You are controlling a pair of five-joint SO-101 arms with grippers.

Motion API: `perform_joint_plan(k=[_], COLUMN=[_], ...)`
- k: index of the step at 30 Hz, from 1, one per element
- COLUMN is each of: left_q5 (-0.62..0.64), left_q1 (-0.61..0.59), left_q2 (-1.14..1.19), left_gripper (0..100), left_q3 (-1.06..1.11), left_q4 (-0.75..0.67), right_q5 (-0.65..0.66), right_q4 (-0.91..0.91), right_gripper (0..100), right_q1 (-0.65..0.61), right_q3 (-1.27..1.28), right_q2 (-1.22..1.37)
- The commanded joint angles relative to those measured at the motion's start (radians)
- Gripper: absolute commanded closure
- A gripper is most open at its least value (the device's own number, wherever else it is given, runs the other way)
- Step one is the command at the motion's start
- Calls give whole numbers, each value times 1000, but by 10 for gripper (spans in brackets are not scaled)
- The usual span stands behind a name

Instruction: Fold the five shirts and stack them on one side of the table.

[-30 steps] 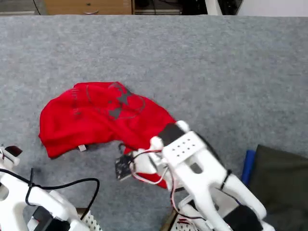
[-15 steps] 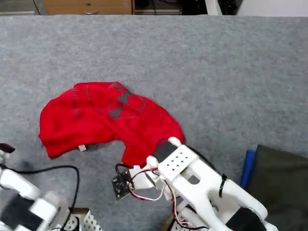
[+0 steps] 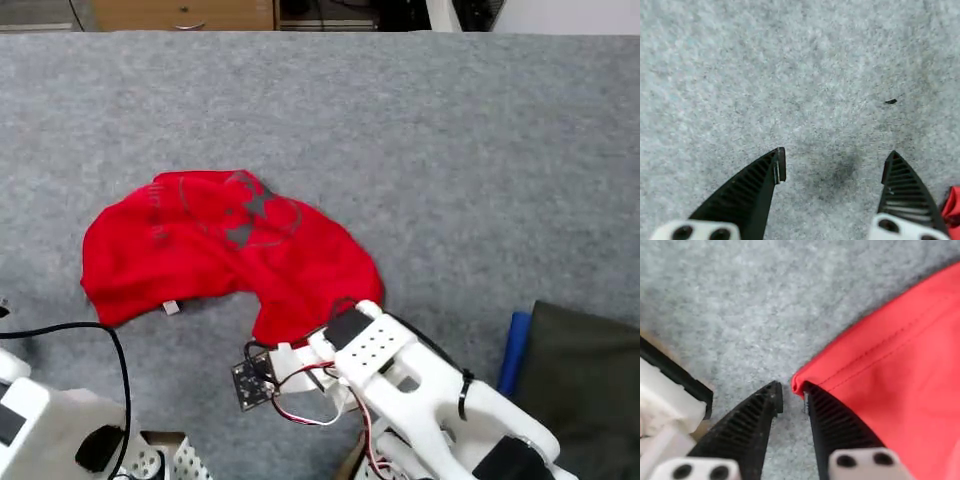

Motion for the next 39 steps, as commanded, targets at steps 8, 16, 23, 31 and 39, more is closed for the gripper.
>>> perform_joint_plan(k=[8,16,23,31,39], left_q5=[0,0,-2,-49,-52], left_q1=[-2,-2,-2,2,112], left_q2=[-7,-7,-7,-7,-8], left_gripper=[689,689,689,689,689], left_q3=[-57,-57,-57,-58,-98], left_q4=[5,0,0,9,127], right_q5=[-12,-2,-3,-3,-69], right_q4=[-120,-129,-124,169,203], right_gripper=[889,903,995,995,995], right_q1=[-1,38,104,194,390], right_q3=[5,-19,-41,-381,-984], right_q2=[30,81,81,-36,-38])
